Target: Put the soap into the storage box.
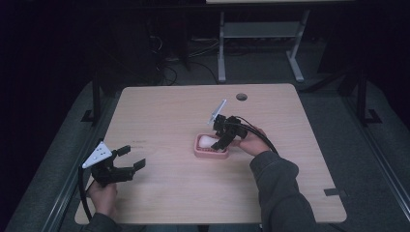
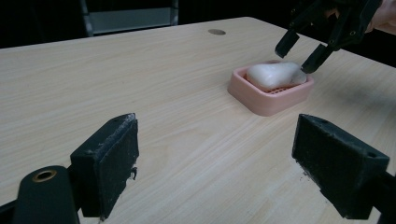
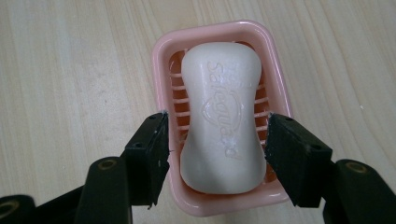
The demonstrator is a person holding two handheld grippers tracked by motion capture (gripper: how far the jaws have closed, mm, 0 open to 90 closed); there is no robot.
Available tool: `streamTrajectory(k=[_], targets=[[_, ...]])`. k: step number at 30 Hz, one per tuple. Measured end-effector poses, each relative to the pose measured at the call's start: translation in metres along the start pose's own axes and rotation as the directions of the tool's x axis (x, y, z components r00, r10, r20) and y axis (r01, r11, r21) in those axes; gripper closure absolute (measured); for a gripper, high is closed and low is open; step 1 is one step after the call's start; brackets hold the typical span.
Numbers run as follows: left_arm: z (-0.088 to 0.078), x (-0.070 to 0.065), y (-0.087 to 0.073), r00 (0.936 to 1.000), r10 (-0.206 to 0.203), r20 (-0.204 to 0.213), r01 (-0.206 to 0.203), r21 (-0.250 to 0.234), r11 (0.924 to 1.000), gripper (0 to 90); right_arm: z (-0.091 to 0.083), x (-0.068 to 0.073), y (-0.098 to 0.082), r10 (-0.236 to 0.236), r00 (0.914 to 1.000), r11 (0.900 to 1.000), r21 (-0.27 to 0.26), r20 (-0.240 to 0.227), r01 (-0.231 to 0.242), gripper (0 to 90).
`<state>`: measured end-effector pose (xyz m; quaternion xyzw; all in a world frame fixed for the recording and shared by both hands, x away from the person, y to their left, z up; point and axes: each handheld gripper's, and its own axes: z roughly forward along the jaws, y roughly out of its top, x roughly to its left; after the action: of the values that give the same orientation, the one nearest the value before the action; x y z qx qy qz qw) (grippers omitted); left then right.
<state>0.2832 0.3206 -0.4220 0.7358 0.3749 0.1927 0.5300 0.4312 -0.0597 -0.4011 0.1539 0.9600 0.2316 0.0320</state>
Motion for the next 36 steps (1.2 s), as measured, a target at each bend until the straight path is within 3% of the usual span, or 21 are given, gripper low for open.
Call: streamTrajectory(k=[20,36], targets=[[0.001,-0.001,0.0,1.0,0.005,0.003,-0.005,0.006,1.0,14.1,-0.018,0.005,-0.013,0.023,0.9996,0.999,-0.046,0.014,-0.022,36.0],[0.001,-0.001,0.0,1.0,0.01,0.001,-0.01,0.009,0.9999,14.1,-0.029,0.011,-0.027,0.043,0.9988,0.998,-0.048,0.024,-0.042,34.3]])
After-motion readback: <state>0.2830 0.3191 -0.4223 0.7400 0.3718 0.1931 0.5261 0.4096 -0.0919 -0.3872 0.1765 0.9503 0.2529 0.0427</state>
